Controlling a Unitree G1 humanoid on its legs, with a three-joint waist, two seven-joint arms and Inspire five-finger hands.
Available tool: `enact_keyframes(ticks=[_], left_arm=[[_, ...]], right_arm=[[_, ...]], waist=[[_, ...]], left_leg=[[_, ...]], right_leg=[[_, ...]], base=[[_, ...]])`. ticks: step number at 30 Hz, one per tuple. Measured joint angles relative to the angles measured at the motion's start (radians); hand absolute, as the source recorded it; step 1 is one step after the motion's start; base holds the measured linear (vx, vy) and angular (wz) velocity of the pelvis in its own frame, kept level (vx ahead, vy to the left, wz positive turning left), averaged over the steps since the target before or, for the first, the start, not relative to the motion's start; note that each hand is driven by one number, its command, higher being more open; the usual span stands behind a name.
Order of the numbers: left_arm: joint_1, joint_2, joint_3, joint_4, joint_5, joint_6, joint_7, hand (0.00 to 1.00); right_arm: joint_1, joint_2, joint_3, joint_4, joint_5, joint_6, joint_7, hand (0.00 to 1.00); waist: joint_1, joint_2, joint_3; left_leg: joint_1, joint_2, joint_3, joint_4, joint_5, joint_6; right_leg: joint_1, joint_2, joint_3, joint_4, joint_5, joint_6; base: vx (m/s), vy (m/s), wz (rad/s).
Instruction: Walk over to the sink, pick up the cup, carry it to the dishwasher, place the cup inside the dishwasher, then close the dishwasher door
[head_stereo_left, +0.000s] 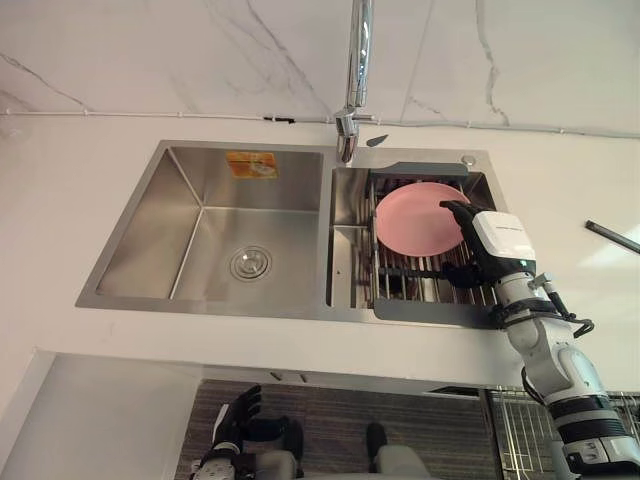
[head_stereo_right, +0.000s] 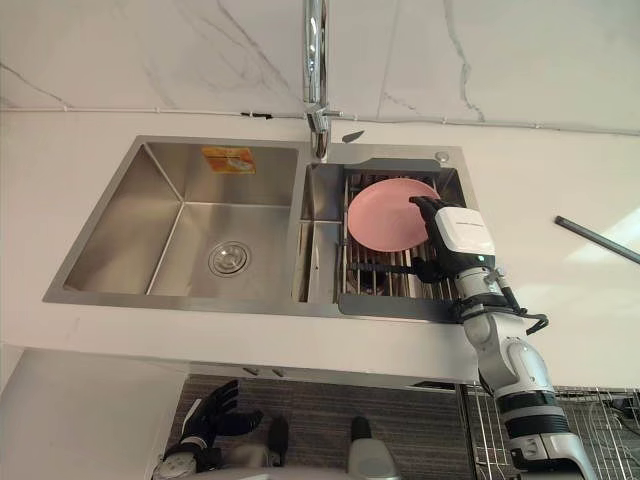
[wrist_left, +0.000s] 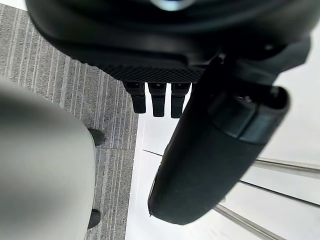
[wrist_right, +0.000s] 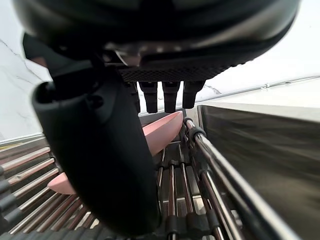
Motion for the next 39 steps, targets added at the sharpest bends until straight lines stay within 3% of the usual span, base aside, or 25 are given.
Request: enact_keyframes(ticks=[7,11,24,30,39], left_arm=[[-0.002,0.001,-0.003,0.001,-0.007,-0.003,0.002,0.9],[-0.006,0.004,-0.017,0.0,-0.009,-0.007,0.003,0.9],[-0.007,0.008,-0.016,-0.002,-0.01,-0.008,0.0,0.9],[-0.006,0.009,-0.005,-0.001,-0.009,-0.007,-0.002,0.9],[-0.006,0.007,0.025,0.011,-0.007,-0.002,-0.006,0.9]], right_arm=[[-0.045,0.014,-0.001,0.008,0.001,0.017,-0.046,0.3],[-0.058,0.036,-0.001,0.003,0.011,-0.004,-0.063,0.3],[-0.045,0.041,-0.001,-0.015,0.025,-0.012,-0.052,0.3],[0.022,0.041,-0.009,-0.177,0.051,-0.023,-0.046,0.3],[0.109,0.13,-0.177,-0.465,0.101,-0.07,-0.06,0.3]], waist=[[0.008,0.0,0.0],[0.015,0.0,0.001],[0.017,-0.011,0.007],[0.013,-0.015,0.009],[0.008,-0.032,-0.001]], left_leg=[[-0.004,0.0,-0.007,0.002,0.0,0.0],[-0.005,0.0,-0.012,0.002,0.001,-0.001],[0.012,0.001,-0.015,-0.004,0.002,-0.001],[0.034,0.004,0.0,-0.03,0.009,0.0],[0.085,0.015,0.034,-0.064,0.014,-0.002]], right_leg=[[0.0,0.0,-0.007,0.0,0.0,0.0],[0.002,0.0,-0.013,0.0,0.0,0.0],[0.016,-0.001,-0.017,-0.002,0.0,0.0],[0.019,0.001,0.001,-0.002,0.0,0.0],[0.038,0.012,0.033,-0.002,0.0,0.0]], base=[[0.0,-0.005,0.02],[-0.01,-0.008,0.03],[0.0,-0.002,0.01],[-0.01,-0.005,-0.08],[0.0,-0.015,-0.11]])
